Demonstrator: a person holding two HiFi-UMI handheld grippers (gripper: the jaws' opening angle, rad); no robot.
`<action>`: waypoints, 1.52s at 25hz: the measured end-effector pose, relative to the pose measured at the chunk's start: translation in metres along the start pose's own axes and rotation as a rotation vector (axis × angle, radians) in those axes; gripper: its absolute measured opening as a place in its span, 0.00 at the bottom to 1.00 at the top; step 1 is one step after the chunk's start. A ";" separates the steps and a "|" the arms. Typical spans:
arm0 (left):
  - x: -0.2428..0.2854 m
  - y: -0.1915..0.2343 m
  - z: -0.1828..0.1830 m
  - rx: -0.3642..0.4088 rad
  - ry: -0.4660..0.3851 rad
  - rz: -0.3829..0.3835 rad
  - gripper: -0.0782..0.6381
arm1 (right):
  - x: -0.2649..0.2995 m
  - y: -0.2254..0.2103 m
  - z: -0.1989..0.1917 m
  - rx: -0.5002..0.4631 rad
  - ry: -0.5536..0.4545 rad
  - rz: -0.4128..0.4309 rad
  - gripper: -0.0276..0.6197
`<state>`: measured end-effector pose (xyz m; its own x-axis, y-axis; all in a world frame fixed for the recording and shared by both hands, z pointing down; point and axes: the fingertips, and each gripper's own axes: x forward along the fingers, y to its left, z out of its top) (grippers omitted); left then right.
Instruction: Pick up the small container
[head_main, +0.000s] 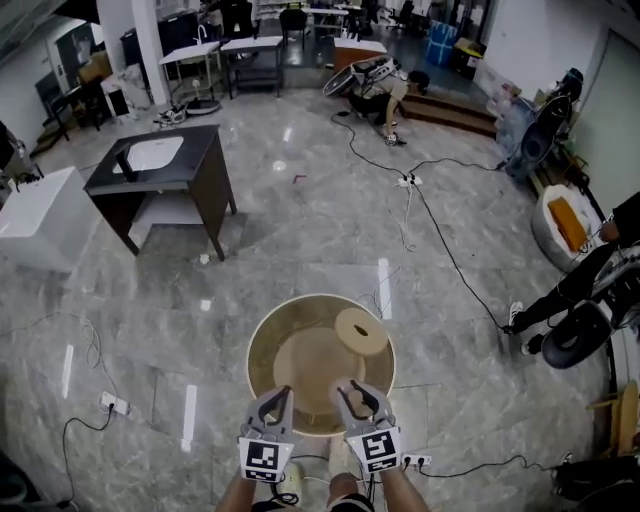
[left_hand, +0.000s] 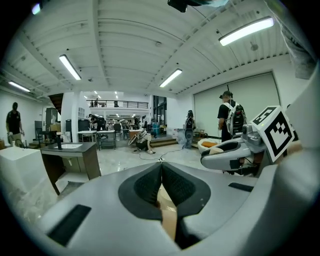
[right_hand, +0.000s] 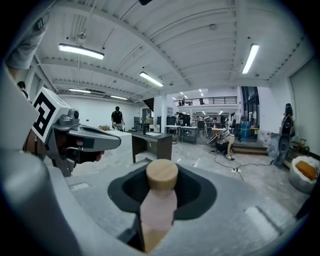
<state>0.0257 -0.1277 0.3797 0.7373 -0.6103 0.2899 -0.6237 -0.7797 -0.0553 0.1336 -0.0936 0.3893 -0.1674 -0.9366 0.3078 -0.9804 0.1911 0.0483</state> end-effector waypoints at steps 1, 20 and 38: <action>-0.008 -0.003 0.007 0.003 -0.007 -0.005 0.13 | -0.011 0.001 0.006 0.000 -0.003 -0.014 0.23; -0.166 -0.039 0.022 0.012 -0.061 -0.051 0.13 | -0.168 0.085 0.036 -0.014 -0.027 -0.174 0.23; -0.196 -0.044 0.028 0.033 -0.098 -0.066 0.13 | -0.196 0.110 0.035 -0.016 -0.043 -0.201 0.23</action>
<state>-0.0836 0.0226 0.2982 0.7994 -0.5669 0.1988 -0.5652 -0.8219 -0.0711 0.0545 0.1007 0.3013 0.0267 -0.9680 0.2494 -0.9927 0.0036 0.1202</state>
